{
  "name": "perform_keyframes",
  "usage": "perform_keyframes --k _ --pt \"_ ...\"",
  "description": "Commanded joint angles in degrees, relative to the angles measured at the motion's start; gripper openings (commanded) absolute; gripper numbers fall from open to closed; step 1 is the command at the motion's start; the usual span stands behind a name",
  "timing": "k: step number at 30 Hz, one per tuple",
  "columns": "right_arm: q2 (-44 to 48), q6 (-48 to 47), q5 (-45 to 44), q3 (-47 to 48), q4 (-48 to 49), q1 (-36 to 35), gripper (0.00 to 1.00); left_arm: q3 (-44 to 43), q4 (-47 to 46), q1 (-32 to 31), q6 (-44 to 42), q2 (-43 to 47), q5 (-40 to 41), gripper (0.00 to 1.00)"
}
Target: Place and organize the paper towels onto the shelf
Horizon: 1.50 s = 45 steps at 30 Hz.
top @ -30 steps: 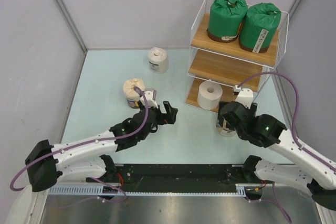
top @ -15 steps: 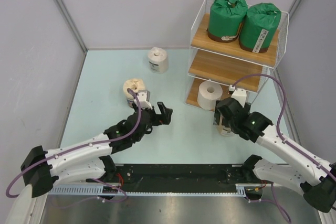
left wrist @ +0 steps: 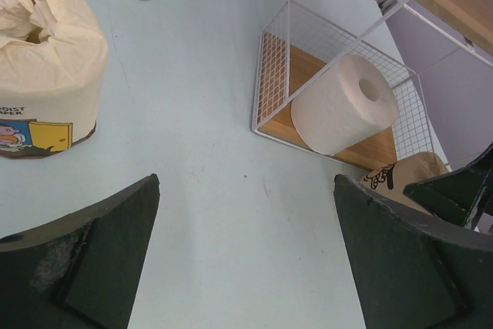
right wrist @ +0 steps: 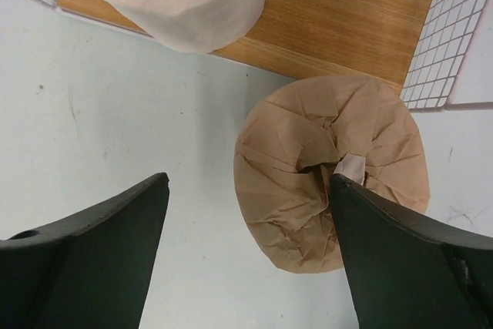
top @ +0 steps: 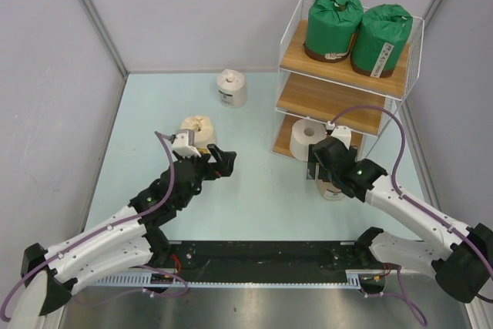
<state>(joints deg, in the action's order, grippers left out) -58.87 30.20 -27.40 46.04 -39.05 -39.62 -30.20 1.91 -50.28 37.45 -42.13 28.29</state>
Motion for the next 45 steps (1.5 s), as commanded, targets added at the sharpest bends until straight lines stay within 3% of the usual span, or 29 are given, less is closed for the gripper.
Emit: perform_keyframes --k 1,8,11,17,21,24,35,45 --pt "-1.5 -0.1 -0.2 -1.1 2.2 0.4 0.88 -0.8 1.4 1.2 -0.7 1.3 -1.1 1.00" --pt "-4.8 0.0 0.5 -2.1 4.0 0.3 0.83 0.0 1.7 1.6 -0.3 1.4 -1.7 1.00" --pt "-6.0 -0.5 0.2 -2.2 4.2 0.3 0.73 0.0 2.0 1.9 -0.3 1.9 -1.7 1.00" --pt "-5.6 -1.7 0.2 -2.4 4.1 0.3 0.52 1.0 2.3 3.2 1.5 3.5 -2.7 1.00" --pt "-3.4 -2.9 0.0 -2.4 4.0 0.2 0.24 1.9 1.5 4.6 2.5 4.3 -4.0 1.00" --pt "-2.1 -3.0 -0.7 -2.4 3.5 0.4 0.12 2.3 1.4 5.1 2.8 4.1 -4.7 1.00" --pt "5.6 -1.4 -9.3 -2.6 5.5 -0.9 0.08 2.9 1.3 5.5 3.4 4.3 -5.4 1.00" --pt "8.7 -1.9 -18.5 -6.5 16.8 -1.2 0.10 4.1 0.4 5.5 4.5 4.4 -5.9 1.00"
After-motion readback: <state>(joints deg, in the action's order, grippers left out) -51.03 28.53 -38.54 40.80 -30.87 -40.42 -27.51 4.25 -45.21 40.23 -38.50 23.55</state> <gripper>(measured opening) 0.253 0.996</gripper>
